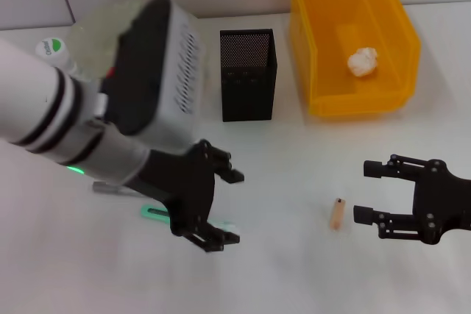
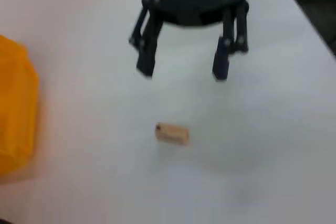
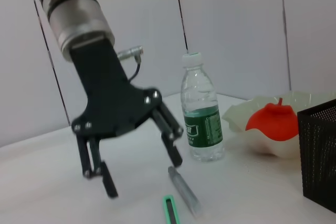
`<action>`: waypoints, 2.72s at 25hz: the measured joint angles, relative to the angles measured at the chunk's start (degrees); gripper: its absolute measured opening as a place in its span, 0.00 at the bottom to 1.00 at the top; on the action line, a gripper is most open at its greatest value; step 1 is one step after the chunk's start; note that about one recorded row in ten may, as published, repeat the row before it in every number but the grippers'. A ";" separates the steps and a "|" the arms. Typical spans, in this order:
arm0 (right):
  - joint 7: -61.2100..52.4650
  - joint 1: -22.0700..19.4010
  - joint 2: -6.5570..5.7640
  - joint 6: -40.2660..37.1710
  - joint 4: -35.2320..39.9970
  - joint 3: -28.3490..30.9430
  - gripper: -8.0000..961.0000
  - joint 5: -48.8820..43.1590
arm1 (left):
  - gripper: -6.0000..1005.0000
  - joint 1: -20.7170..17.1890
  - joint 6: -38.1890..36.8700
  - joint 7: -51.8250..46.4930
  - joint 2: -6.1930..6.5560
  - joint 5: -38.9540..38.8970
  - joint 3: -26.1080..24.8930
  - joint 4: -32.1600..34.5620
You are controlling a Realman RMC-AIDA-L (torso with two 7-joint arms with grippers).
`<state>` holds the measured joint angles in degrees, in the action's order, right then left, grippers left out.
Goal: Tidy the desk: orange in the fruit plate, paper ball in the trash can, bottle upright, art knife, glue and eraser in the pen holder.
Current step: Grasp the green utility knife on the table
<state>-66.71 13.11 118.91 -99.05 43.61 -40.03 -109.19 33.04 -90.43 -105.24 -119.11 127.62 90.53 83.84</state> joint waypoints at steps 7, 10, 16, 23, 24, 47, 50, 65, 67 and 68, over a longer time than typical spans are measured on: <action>0.00 -0.16 0.04 -0.01 -0.08 0.17 0.82 0.00 | 0.81 4.28 2.37 -3.39 -0.07 4.51 5.67 -4.62; 0.01 -0.13 0.09 0.02 -0.44 0.22 0.82 0.00 | 0.81 6.59 4.10 -3.71 -0.07 5.76 7.39 -7.60; 0.00 -0.23 0.09 0.13 -0.60 0.21 0.82 0.00 | 0.80 9.56 7.36 -3.59 -0.07 6.94 10.66 -12.77; -0.01 -0.55 0.09 0.17 -0.72 0.22 0.82 0.02 | 0.78 11.42 8.36 -3.82 -0.07 7.70 12.36 -15.22; -0.01 -0.60 0.09 0.17 -0.72 0.22 0.82 0.02 | 0.77 11.59 8.36 -3.89 -0.07 7.84 12.37 -15.30; -0.35 -0.72 0.18 0.17 -0.72 0.22 0.82 0.04 | 0.58 15.65 12.04 -4.17 -0.06 9.92 14.86 -23.09; -0.37 -0.68 0.18 0.17 -0.72 0.22 0.82 0.04 | 0.56 15.71 11.91 -4.11 -0.06 9.91 15.12 -23.16; -0.47 -0.46 0.18 0.17 -0.72 0.22 0.82 0.03 | 0.48 15.79 11.99 -3.75 -0.06 9.83 16.39 -23.55; -0.52 -0.46 0.18 0.16 -0.72 0.22 0.82 0.03 | 0.47 15.96 12.01 -3.72 -0.07 9.81 16.43 -23.90; -0.54 -0.46 0.18 0.17 -0.72 0.22 0.82 0.03 | 0.46 16.11 12.02 -3.69 -0.07 9.75 16.43 -24.22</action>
<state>-67.25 12.66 119.09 -98.88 42.89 -39.81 -109.16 49.14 -78.41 -108.93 -119.18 137.37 106.96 59.62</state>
